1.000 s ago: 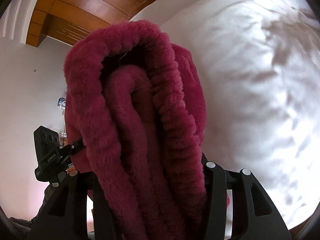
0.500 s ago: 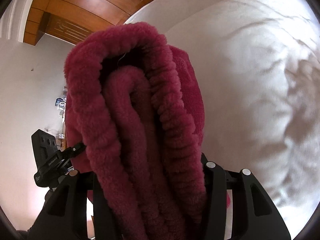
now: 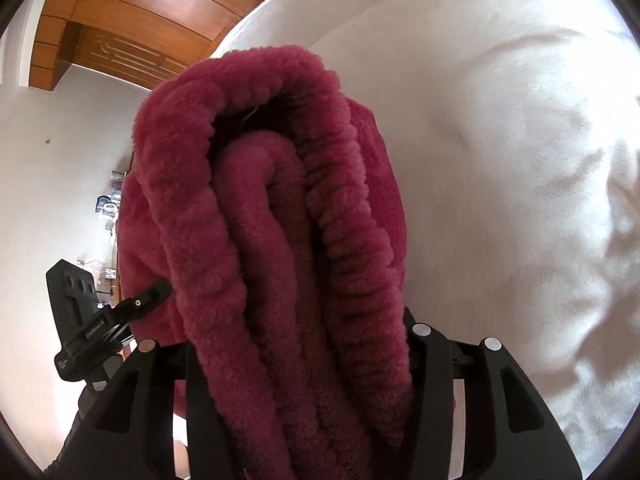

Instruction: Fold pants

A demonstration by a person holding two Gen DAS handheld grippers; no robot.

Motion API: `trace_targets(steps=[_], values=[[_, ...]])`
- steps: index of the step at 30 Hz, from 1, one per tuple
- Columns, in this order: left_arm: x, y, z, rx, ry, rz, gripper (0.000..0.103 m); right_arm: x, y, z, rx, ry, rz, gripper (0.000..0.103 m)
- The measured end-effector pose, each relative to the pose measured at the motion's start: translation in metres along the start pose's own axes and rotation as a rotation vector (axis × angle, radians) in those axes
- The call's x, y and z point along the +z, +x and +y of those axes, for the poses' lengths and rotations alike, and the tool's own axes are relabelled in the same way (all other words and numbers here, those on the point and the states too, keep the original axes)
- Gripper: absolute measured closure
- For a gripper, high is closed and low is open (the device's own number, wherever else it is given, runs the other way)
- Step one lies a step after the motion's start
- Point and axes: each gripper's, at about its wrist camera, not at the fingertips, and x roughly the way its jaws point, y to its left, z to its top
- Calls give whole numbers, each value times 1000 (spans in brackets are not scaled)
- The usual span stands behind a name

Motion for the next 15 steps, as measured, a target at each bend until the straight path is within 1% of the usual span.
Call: trace_targets(steps=[3,4,5,9,12,15], values=[[7,9,1,8,-9,7,44,-4,0,-1,-9,5,10,55],[8,12,2,10,-10,7,43,-6,-1,9,-11,6,11,54],[8,13,3,11,-10,7,42,-9,-1,9,-13,7,13,54],[7,18,7,18,-7,8,35,-17,-9,15,-24,4,14,48],[7,17,7,40,1,2,28,-26,-18,22,-40,-8,9,46],[4,12,6,51,16,8,27,-34,-32,31,-48,-8,4,46]])
